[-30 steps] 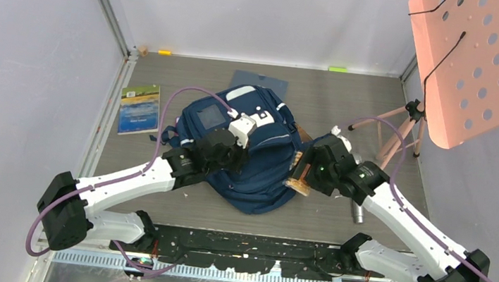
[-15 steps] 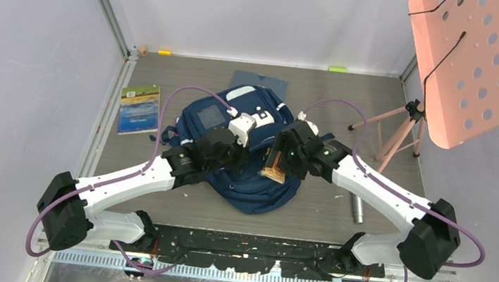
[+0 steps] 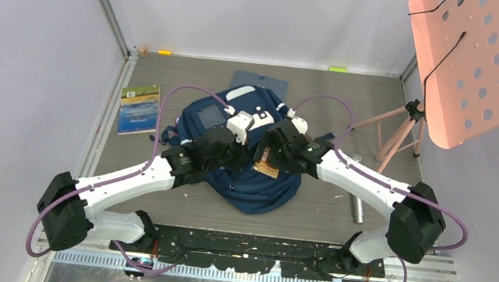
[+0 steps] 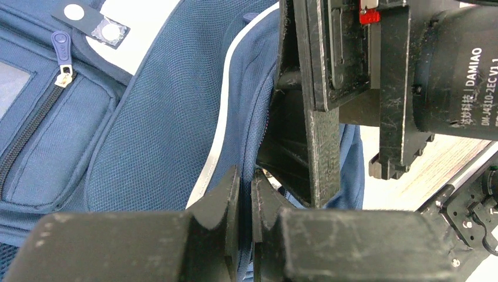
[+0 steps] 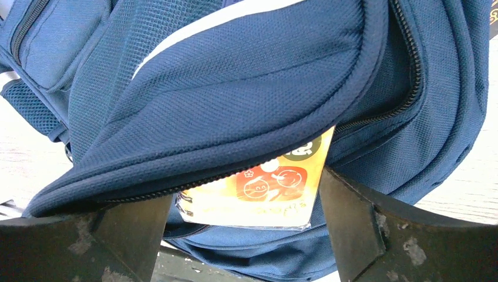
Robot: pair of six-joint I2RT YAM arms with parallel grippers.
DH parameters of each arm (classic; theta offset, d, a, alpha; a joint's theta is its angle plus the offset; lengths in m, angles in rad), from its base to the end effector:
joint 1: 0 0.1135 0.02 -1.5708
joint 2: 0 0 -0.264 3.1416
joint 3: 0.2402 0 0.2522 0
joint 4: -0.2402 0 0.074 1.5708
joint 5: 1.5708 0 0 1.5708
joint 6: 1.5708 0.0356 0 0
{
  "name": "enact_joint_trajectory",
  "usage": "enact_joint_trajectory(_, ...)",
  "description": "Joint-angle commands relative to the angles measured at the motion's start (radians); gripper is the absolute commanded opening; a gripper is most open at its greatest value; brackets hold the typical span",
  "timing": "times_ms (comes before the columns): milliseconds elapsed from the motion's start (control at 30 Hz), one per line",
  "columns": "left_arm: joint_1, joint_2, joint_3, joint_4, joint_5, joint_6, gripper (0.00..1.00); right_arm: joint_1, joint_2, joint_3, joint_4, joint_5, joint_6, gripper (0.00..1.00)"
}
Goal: Pack the student bag
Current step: Place the stationery in the student bag.
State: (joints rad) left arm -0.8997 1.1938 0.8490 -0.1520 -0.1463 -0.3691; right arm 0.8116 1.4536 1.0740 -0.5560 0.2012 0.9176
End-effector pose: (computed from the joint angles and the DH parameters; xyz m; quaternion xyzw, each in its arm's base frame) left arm 0.1717 -0.2079 0.2806 0.1886 0.8368 -0.2518 0.4481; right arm 0.2141 0.2152 0.2530 0.0814 0.9422 0.1745 0.2742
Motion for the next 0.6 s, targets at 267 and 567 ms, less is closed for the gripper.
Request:
enact_joint_trajectory(267, -0.001, -0.028, 0.027, 0.046, 0.044, -0.039, 0.0, 0.062, -0.157, -0.09, 0.075, 0.1, -0.002, 0.99)
enact_joint_trajectory(567, 0.004, -0.033, 0.022, 0.047, 0.044, -0.042, 0.0, 0.066, -0.252, -0.158, 0.065, 0.12, 0.039, 0.98)
